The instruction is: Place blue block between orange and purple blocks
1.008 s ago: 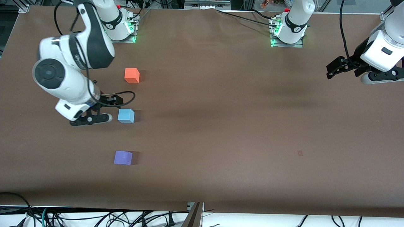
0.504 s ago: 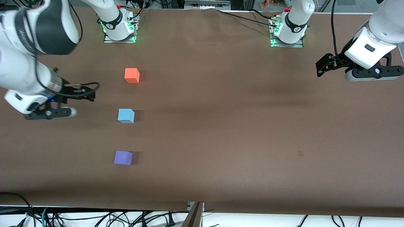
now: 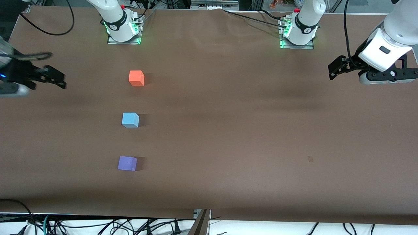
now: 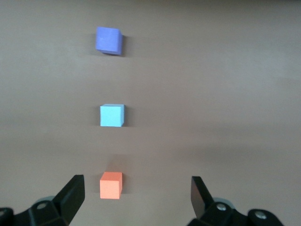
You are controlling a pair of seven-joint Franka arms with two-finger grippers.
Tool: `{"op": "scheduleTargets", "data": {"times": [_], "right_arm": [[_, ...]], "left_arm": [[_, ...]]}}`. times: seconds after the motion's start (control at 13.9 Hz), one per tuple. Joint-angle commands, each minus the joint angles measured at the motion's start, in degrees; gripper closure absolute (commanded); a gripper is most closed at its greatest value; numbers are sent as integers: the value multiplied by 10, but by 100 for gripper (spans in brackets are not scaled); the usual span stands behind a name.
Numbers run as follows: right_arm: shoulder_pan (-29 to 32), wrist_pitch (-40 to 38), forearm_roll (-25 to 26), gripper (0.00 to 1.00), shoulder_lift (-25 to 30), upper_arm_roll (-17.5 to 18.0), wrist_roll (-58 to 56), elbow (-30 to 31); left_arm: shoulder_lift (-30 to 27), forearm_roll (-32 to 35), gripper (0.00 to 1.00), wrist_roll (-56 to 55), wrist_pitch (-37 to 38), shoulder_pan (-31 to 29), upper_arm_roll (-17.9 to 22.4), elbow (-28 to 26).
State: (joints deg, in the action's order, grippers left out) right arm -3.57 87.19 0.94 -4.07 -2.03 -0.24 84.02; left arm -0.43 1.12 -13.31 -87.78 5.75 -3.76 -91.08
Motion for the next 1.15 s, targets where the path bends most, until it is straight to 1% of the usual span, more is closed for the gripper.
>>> {"op": "scheduleTargets", "data": {"times": [0.0,0.22,0.5,0.65,0.79,1.08], "right_arm": [[18,-13,1,0,49,16,-5,43],[18,-43,5,0,56,33,-1,46],[16,-40,6,0,36,33,-2,40],[17,-42,6,0,26,30,-5,29],[16,-40,5,0,22,30,-3,27],[14,-40,0,0,21,31,-1,27]], "left_arm": [[-12,15,0,8,-7,-5,-2,-9],[-12,15,0,8,-7,-6,-1,-9],[-10,14,0,6,-6,-13,6,-11],[-5,6,0,4,-7,-44,6,-13],[2,5,0,3,-7,-60,5,-12],[2,5,0,3,-7,-64,5,-12]]}}
